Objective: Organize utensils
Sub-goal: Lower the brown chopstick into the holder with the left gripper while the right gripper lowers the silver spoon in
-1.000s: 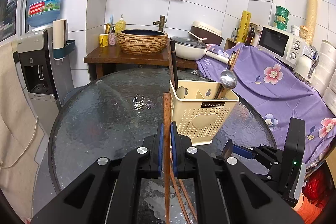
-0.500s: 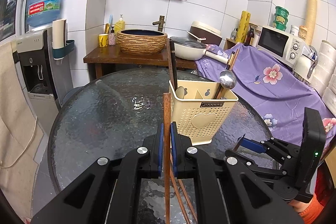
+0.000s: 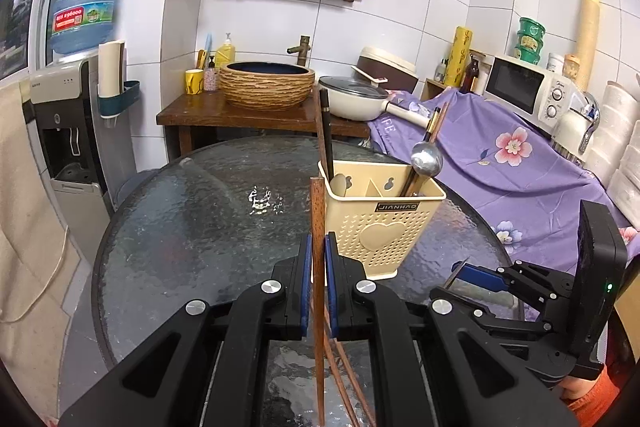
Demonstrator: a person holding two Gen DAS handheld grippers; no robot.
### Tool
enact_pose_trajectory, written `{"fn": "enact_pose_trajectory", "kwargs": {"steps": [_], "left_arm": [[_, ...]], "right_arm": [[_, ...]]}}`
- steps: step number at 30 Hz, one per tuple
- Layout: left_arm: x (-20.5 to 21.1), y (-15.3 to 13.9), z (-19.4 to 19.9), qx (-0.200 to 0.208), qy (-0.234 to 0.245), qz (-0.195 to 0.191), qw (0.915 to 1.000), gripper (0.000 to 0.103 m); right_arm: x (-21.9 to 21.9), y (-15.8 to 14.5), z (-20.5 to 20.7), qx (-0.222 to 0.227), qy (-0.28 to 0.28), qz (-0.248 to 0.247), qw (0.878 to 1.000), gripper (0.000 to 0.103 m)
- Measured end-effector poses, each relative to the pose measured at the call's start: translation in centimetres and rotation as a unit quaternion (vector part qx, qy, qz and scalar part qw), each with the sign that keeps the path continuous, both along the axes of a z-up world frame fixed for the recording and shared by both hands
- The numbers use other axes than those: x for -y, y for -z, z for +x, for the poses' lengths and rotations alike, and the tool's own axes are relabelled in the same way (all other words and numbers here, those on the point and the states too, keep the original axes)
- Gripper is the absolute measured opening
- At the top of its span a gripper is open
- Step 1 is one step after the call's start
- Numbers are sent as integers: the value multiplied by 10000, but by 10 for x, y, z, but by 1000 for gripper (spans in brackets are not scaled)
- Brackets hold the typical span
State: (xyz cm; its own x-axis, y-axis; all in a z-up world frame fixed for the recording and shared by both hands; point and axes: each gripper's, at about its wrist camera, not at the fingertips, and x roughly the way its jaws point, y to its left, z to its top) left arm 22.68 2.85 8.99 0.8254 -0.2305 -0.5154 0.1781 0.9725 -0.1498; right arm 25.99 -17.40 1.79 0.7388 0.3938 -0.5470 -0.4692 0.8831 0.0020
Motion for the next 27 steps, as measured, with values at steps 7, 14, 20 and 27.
{"fn": "enact_pose_trajectory", "kwargs": {"steps": [7,14,20,27], "left_arm": [[-2,-12,-3,96,82,19,9999,7],[3,-49,-4,430,326,15,9985,7],[14,-103,5,882,537,-101,9946,7],[35,-157,40,1230,462,-38,9913,7]], "right_arm": [[3,-17,3,23,-110,139,9998,39],[12,-55,9,374,-89,297,9988,39],[12,-104,23,918,34,273,9954,39],[9,-156,56,1528,253,285,9875,39]]}}
